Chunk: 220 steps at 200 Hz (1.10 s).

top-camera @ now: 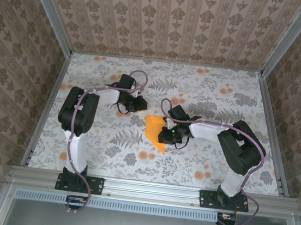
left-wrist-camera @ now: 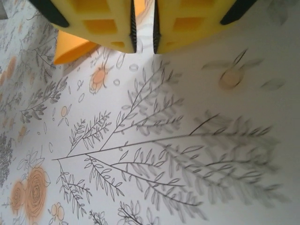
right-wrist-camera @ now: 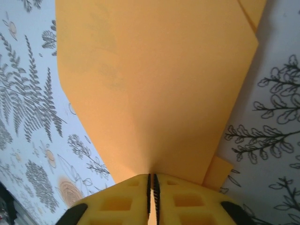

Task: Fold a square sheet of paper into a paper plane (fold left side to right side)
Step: Turn over the paper at the center of the table.

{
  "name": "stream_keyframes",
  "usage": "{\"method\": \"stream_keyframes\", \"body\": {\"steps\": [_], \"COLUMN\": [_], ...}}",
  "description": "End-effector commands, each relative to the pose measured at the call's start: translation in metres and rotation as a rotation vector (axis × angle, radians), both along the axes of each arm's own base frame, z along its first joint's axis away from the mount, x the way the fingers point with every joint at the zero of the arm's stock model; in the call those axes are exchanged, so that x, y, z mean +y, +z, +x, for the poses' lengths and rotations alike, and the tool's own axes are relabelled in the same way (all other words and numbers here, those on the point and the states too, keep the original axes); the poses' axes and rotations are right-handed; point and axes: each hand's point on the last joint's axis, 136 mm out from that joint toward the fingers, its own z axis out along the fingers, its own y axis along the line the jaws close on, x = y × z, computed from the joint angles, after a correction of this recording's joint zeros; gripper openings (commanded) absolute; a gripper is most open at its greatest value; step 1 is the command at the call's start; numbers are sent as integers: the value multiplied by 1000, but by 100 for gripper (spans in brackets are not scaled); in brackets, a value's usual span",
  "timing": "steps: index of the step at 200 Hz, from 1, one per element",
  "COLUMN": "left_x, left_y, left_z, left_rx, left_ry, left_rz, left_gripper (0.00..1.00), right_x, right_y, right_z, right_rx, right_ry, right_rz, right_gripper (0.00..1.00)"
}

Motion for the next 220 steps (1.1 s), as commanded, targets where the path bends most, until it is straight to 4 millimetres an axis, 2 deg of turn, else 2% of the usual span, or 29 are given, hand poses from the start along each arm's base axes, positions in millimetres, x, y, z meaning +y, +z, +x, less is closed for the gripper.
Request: {"method": "stream_keyframes", "body": {"steps": [1,14,36,54,58,61,64,74,124,152,176,188,220], "left_x": [12,15,14,4,2,2,-8,-17,-53,-65,-77,-81,-84], "left_y": [44,53,60,58,57,56,55,50,30,18,14,15,32], "left_z": [-4,-17,-39,-55,-57,-56,-65,-72,-70,-66,-62,-61,-55], "left_rx": [-93,-99,-99,-81,-76,-74,-69,-54,-12,13,17,14,-46], "left_ry": [26,41,51,34,36,40,9,-2,-45,-69,-84,-93,-115], "left_rz": [-8,-19,-37,-54,-60,-63,-69,-76,-118,-111,-134,-144,-164], "left_gripper": [28,33,40,43,43,43,43,43,43,43,43,38,15], "right_x": [6,3,-17,-36,-40,-43,-45,-52,-65,-69,-72,-72,-73], "right_y": [29,54,89,105,102,111,114,118,135,140,147,150,154], "right_z": [18,32,45,48,48,48,47,45,32,23,15,11,7], "right_rx": [-108,-206,-376,-457,-457,-478,-485,-499,-543,-534,-539,-532,-489], "right_ry": [-59,-86,-132,-170,-174,-183,-187,-202,-222,-217,-221,-216,-219], "right_rz": [62,84,61,44,34,47,50,56,99,115,151,182,288], "right_gripper": [26,34,49,59,61,62,63,66,72,75,81,85,100]}}
